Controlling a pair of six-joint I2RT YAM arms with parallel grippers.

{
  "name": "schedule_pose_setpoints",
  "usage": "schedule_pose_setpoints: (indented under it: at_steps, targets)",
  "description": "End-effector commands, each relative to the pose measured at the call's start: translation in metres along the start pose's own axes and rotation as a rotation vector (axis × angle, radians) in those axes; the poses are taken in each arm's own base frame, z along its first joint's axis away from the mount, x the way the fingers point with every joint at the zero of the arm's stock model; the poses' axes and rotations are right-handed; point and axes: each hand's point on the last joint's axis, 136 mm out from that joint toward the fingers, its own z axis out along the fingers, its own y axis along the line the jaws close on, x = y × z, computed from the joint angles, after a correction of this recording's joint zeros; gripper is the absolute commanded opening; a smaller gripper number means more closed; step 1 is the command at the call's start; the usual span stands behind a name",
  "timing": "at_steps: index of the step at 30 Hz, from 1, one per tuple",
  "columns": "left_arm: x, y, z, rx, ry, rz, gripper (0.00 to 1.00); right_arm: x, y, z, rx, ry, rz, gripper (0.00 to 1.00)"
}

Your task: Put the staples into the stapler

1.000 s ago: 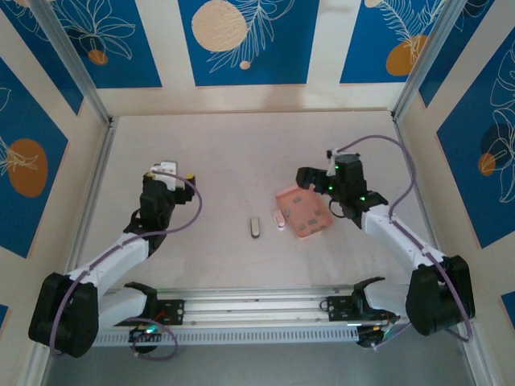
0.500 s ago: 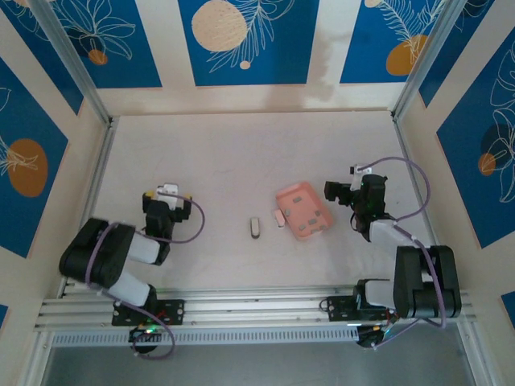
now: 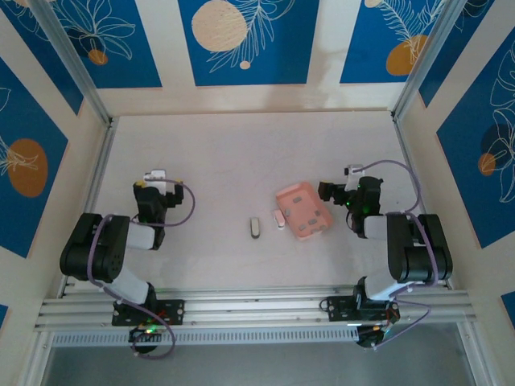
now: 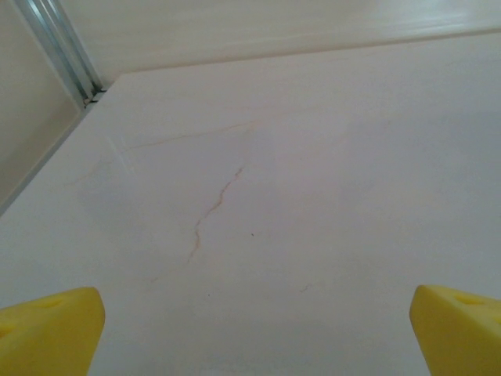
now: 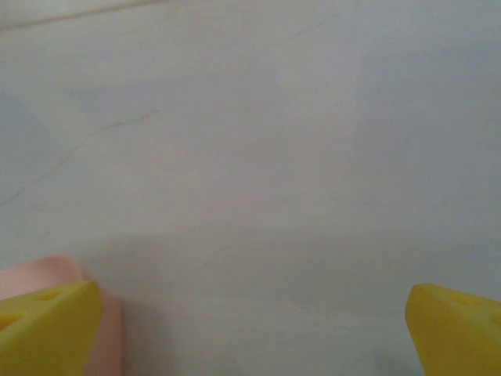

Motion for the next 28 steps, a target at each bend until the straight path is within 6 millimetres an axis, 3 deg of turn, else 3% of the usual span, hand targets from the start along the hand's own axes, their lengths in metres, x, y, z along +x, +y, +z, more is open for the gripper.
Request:
schedule_pose_setpoints:
  at_steps: [1, 27, 28]
  targets:
    - [0.0003, -0.0022, -0.0003, 0.021, 0.008, -0.021, 1.0, -0.0216, 0.0005, 0.0003, 0.006, -0.074, -0.048, 0.99]
    - [0.0001, -0.0114, 0.0008, 0.073, 0.015, -0.001, 1.0, -0.0226, -0.0001, 0.0003, 0.007, -0.08, -0.046, 0.99]
    - [-0.0004, -0.012, 0.0009, 0.076, 0.014, 0.001, 1.0, -0.0225, 0.0001, 0.0002, 0.005, -0.079, -0.045, 0.9]
